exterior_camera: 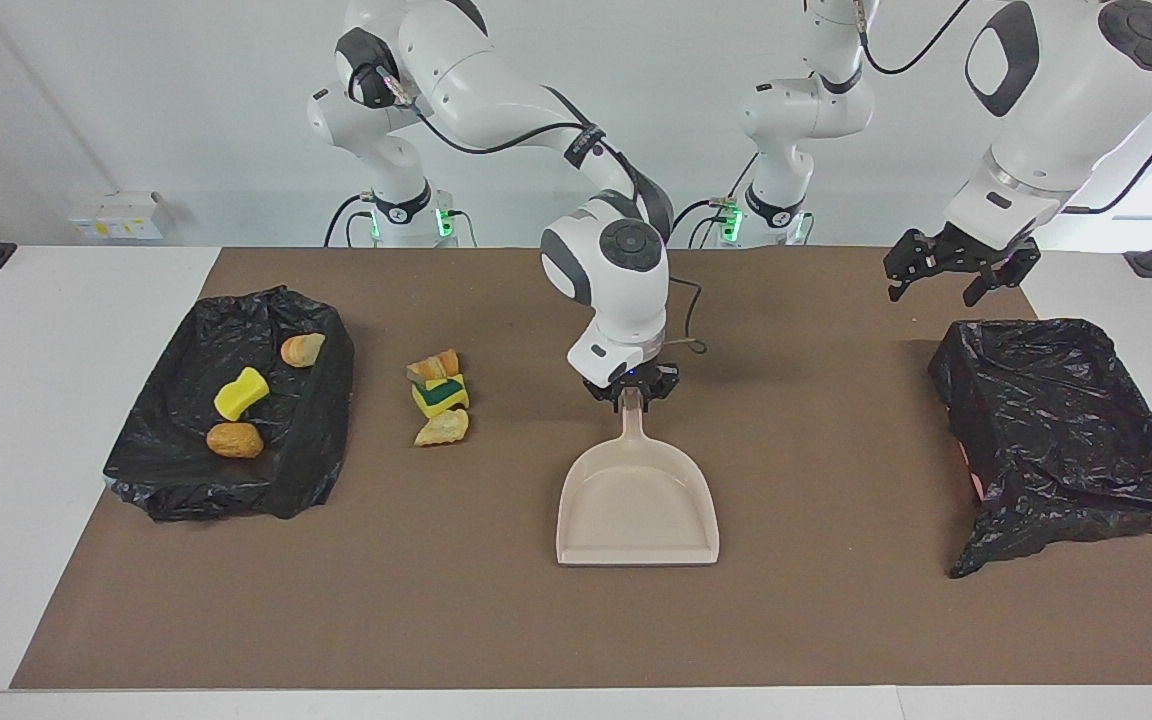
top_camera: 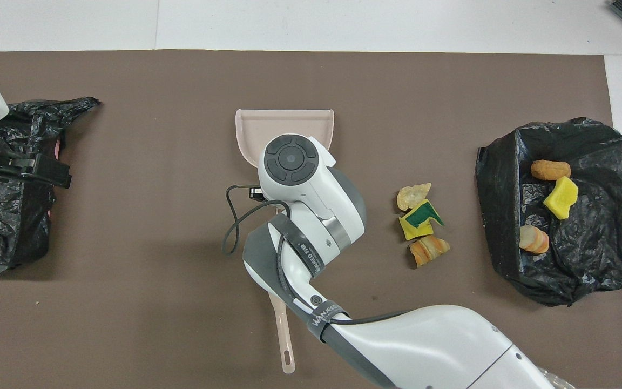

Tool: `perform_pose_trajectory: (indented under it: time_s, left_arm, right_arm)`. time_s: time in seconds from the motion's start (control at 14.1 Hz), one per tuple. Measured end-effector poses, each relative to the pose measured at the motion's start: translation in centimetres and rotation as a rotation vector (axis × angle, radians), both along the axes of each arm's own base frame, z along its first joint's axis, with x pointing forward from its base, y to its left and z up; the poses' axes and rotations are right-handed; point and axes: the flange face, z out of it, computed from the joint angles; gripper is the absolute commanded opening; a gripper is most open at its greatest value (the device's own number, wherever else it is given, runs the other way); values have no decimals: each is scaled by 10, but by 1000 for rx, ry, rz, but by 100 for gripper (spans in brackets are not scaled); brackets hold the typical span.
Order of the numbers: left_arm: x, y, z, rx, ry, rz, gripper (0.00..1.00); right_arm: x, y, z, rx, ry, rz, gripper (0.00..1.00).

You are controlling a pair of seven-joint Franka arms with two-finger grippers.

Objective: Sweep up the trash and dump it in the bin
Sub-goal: 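Place the dustpan on the table center with the right gripper, then move the right gripper to the brush while the left gripper reaches the dustpan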

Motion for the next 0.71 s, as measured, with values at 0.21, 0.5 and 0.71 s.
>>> perform_pose_trajectory:
  time_s: [0.21,0.5,0.71]
  left_arm:
    - [0,-1,0,0,0,-2,100]
    - [0,-4,0,0,1,-7,100]
    - [2,-9,-4,-2,-3,-17,100]
  right_arm:
    - [3,-3,5,3,-9,3,100]
    - [-16,-12,61,3,-26,40,100]
    - [-76,-34,108,54,56,112,100]
